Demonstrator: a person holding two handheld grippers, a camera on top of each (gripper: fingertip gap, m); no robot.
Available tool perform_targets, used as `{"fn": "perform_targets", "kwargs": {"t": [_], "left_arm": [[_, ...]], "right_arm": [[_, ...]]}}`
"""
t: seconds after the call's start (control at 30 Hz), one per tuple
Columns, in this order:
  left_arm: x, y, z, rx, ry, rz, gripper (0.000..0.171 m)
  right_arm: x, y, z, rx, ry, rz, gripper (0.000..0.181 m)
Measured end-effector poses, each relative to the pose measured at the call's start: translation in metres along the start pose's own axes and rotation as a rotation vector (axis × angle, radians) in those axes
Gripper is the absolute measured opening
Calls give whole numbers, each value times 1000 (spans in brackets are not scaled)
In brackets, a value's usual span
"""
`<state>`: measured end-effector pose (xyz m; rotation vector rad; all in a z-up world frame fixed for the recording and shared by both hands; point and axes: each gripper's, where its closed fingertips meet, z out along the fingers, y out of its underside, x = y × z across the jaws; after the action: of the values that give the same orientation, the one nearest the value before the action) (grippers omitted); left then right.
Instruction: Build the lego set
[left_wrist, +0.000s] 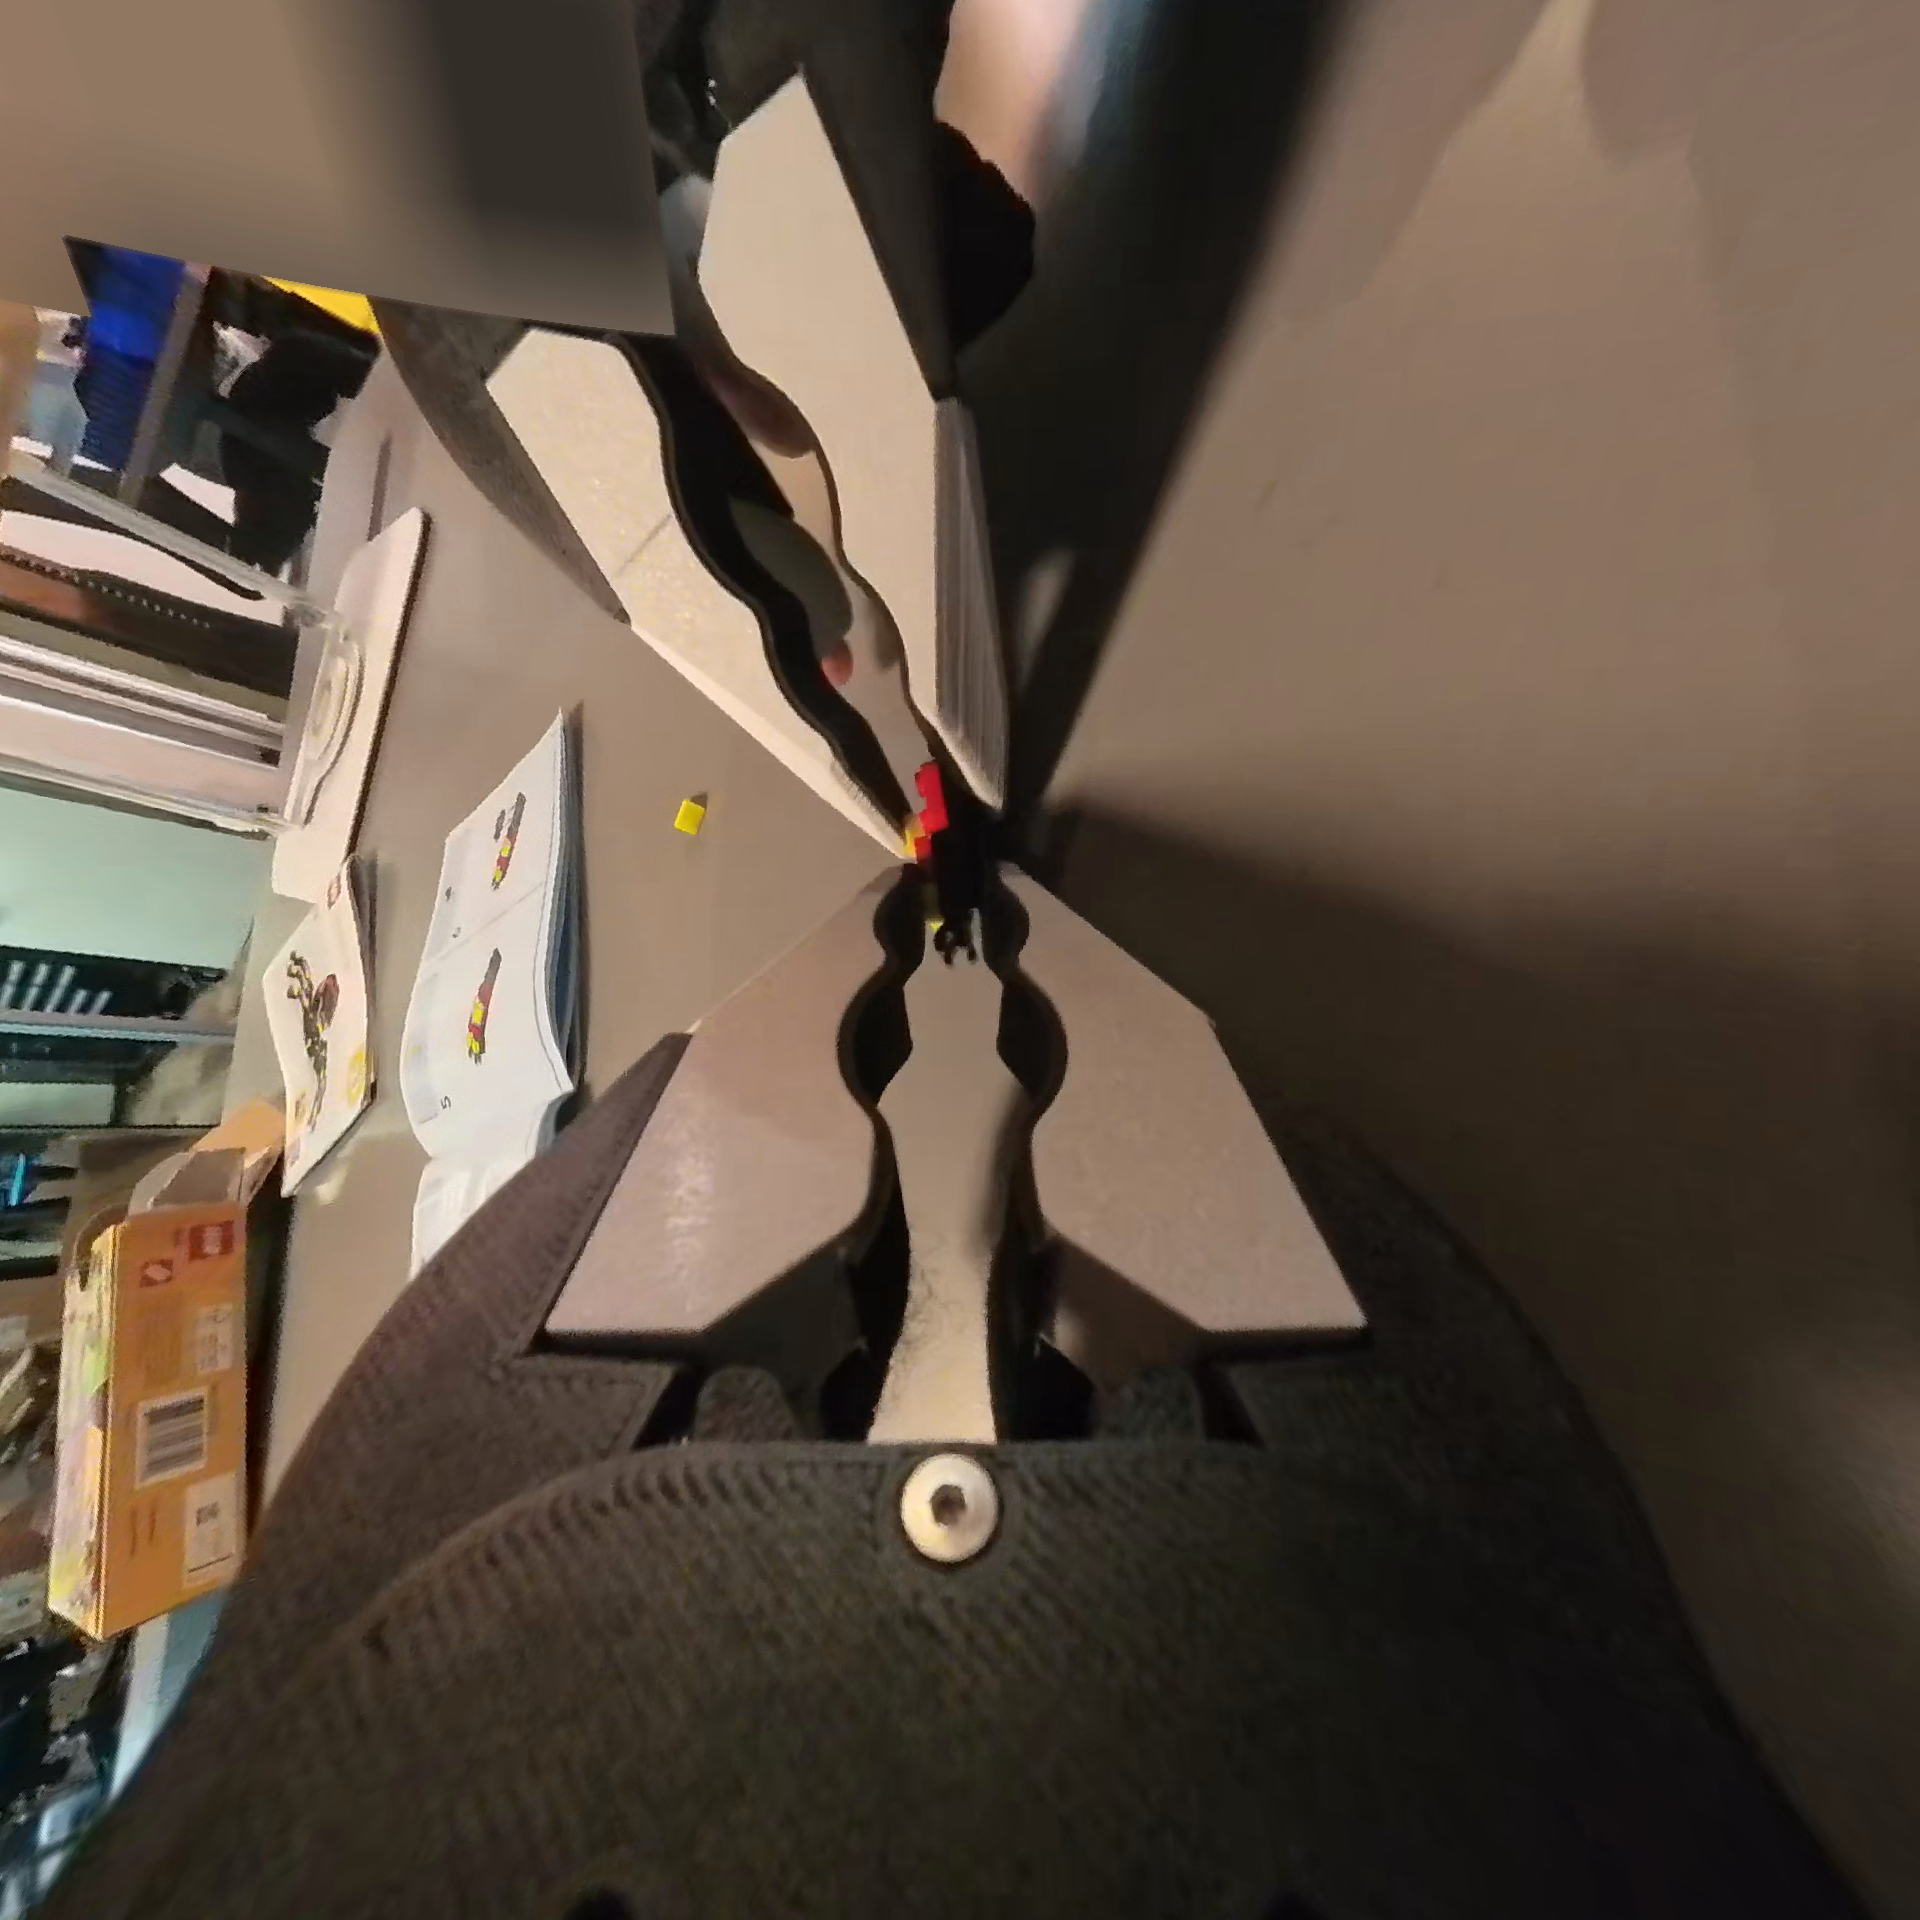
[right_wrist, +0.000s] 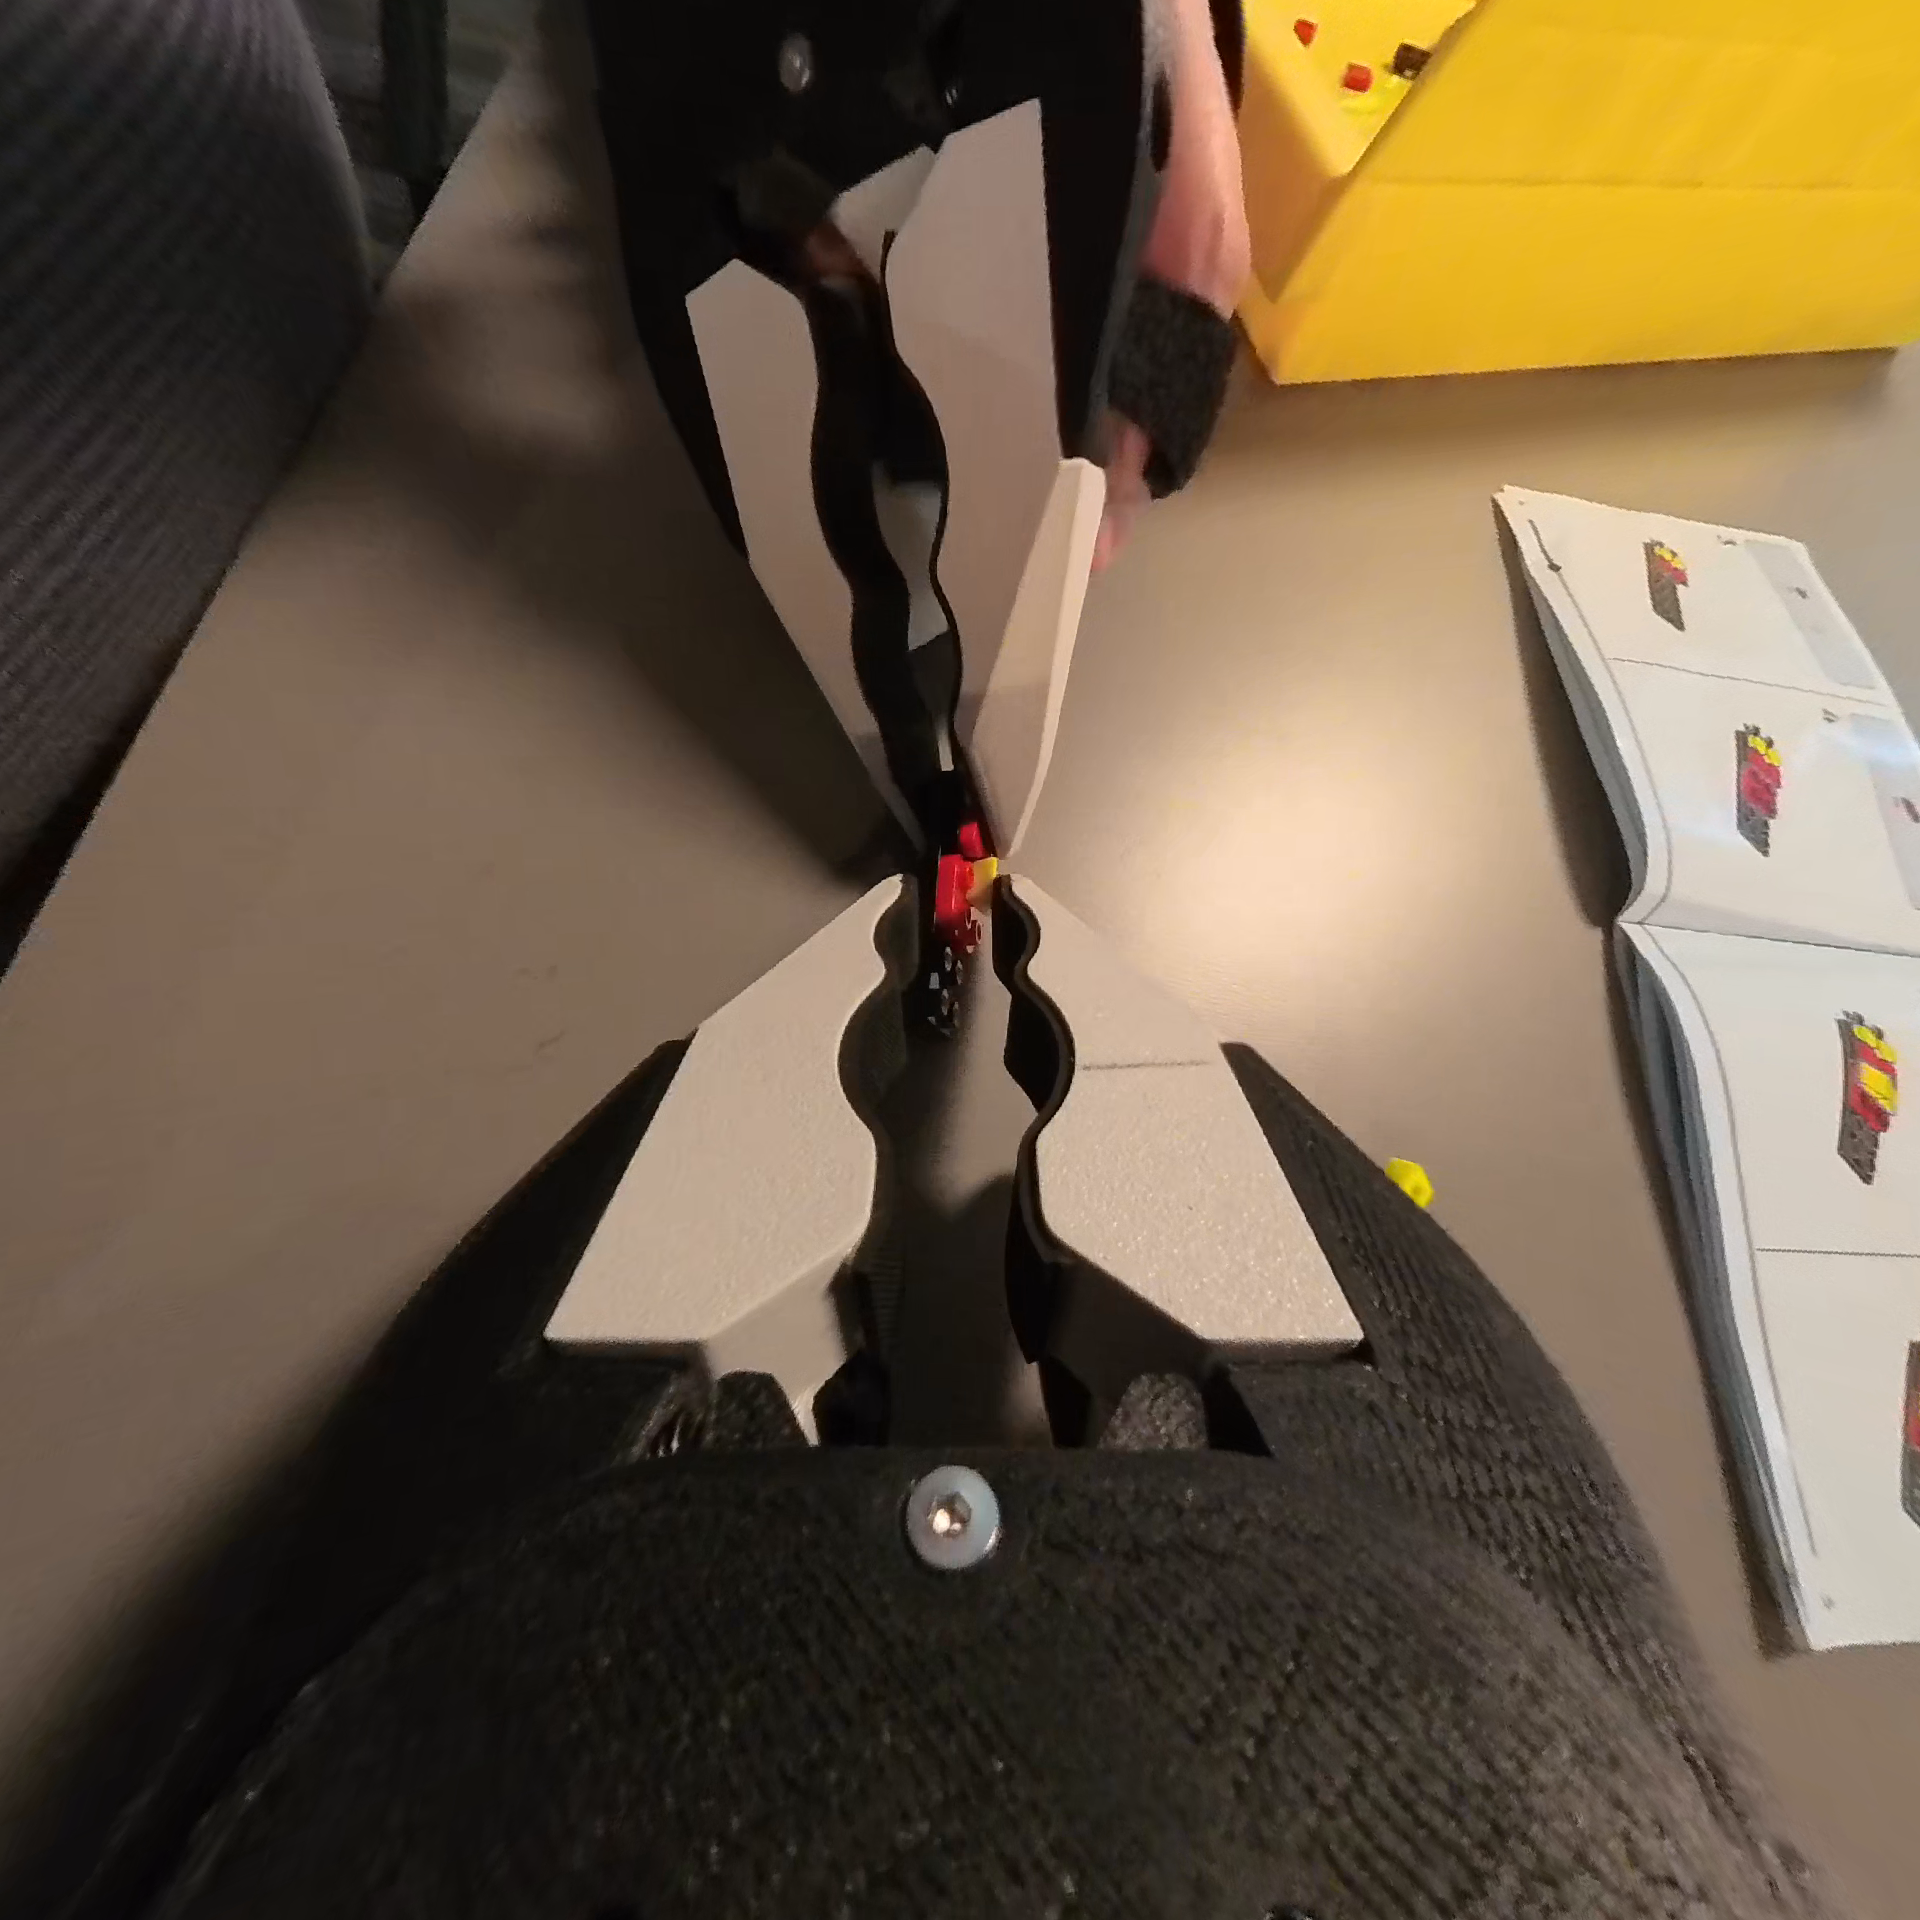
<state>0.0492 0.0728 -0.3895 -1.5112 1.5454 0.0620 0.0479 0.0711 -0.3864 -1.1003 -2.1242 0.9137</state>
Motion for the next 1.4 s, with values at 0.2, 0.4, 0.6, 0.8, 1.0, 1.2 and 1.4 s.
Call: {"fn": "perform_targets", "kwargs": {"t": [0.2, 0.4, 0.6, 0.8, 1.0, 1.2, 1.4], "left_arm": [[1, 0, -1, 9, 0, 26, 11], [-9, 0, -1, -15, -84, -12, 16], [-25, 6, -2, -64, -237, 59, 29], [-25, 9, -6, -40, -194, 8, 34], [-23, 11, -4, -31, -223, 101, 12], [-24, 7, -7, -20, -249, 206, 10], [-23, 2, -7, 38, -263, 233, 9]], "right_arm": [[0, 0, 0, -7, -9, 33, 11], [9, 0, -2, 0, 138, -116, 9], [20, -1, -2, -29, 287, -292, 10], [22, -12, -5, 30, 355, -354, 10], [21, -15, -2, 46, 385, -406, 10], [17, -18, -3, 98, 330, -345, 11], [12, -19, -5, 120, 252, -261, 13]]}}
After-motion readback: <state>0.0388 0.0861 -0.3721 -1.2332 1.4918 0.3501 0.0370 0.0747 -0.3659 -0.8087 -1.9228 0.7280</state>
